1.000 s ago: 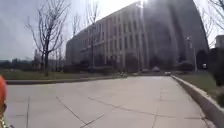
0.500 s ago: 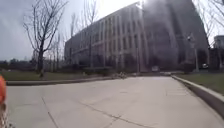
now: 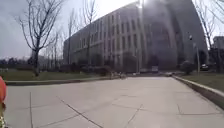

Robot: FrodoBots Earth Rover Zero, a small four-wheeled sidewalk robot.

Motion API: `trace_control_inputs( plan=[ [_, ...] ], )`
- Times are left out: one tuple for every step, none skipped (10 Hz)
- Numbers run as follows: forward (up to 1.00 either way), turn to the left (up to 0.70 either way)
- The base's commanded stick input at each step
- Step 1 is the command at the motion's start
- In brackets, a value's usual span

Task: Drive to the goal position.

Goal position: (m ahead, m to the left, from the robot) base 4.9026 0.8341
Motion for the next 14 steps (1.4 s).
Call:
trace_control_inputs(
  plan=[
    [0.7, -0.01],
    [0.7, -0.01],
    [0.7, -0.01],
    [0.7, -0.01],
    [0.7, -0.01],
    [0.7, -0.01],
    [0.7, -0.08],
    [0.7, -0.17],
    [0.7, -0.25],
    [0.7, -0.33],
    [0.7, -0.36],
    [0.7, -0.36],
    [0.7, -0.36],
    [0.7, -0.36]
  ],
)
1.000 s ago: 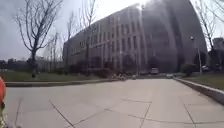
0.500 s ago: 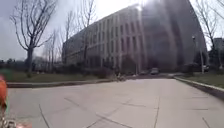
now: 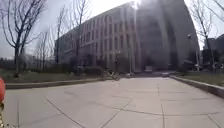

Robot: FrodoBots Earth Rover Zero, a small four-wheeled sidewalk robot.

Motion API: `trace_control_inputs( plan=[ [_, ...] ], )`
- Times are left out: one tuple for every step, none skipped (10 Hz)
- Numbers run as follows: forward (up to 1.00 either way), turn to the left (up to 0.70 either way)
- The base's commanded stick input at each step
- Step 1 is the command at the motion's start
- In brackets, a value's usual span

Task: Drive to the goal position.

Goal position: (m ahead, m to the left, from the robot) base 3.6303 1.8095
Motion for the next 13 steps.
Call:
trace_control_inputs(
  plan=[
    [0.7, -0.36],
    [0.7, -0.36],
    [0.7, -0.36],
    [0.7, -0.36],
    [0.7, -0.36],
    [0.7, -0.36],
    [0.7, -0.36],
    [0.7, -0.36],
    [0.7, -0.36],
    [0.7, -0.36],
    [0.7, -0.36],
    [0.7, -0.36],
    [0.7, -0.36]
  ],
)
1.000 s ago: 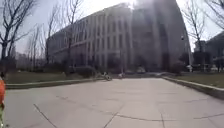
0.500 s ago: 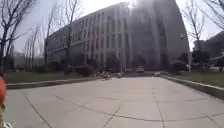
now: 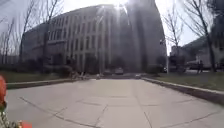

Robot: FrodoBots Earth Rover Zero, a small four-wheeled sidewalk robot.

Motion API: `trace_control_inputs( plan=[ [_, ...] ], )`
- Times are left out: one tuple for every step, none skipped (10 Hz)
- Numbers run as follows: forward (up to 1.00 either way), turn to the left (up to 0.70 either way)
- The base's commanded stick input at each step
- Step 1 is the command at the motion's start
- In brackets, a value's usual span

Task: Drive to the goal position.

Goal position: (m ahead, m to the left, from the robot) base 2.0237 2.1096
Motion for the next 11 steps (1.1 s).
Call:
trace_control_inputs(
  plan=[
    [0.7, -0.36],
    [0.7, -0.36],
    [0.7, -0.36],
    [0.7, -0.36],
    [0.7, -0.36],
    [0.7, -0.36],
    [0.7, -0.36],
    [0.7, -0.35],
    [0.7, -0.3],
    [0.7, -0.25],
    [0.7, -0.2]
  ],
)
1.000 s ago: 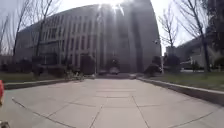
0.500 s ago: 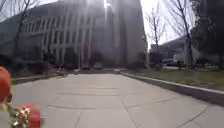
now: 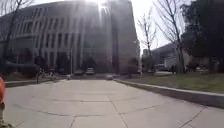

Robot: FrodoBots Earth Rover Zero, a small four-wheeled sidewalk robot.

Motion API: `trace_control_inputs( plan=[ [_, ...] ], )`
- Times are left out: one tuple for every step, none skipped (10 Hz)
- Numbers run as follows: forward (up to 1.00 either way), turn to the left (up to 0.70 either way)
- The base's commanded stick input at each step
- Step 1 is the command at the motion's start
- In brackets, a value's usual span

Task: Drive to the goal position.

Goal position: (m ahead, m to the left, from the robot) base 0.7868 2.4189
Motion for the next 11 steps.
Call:
trace_control_inputs(
  plan=[
    [0.7, -0.15],
    [0.7, -0.1],
    [0.7, -0.05],
    [0.7, -0.01],
    [0.7, -0.01],
    [0.7, -0.01],
    [0.7, -0.01],
    [0.7, -0.01],
    [0.7, -0.01],
    [0.7, -0.01],
    [0.7, -0.01]
  ],
)
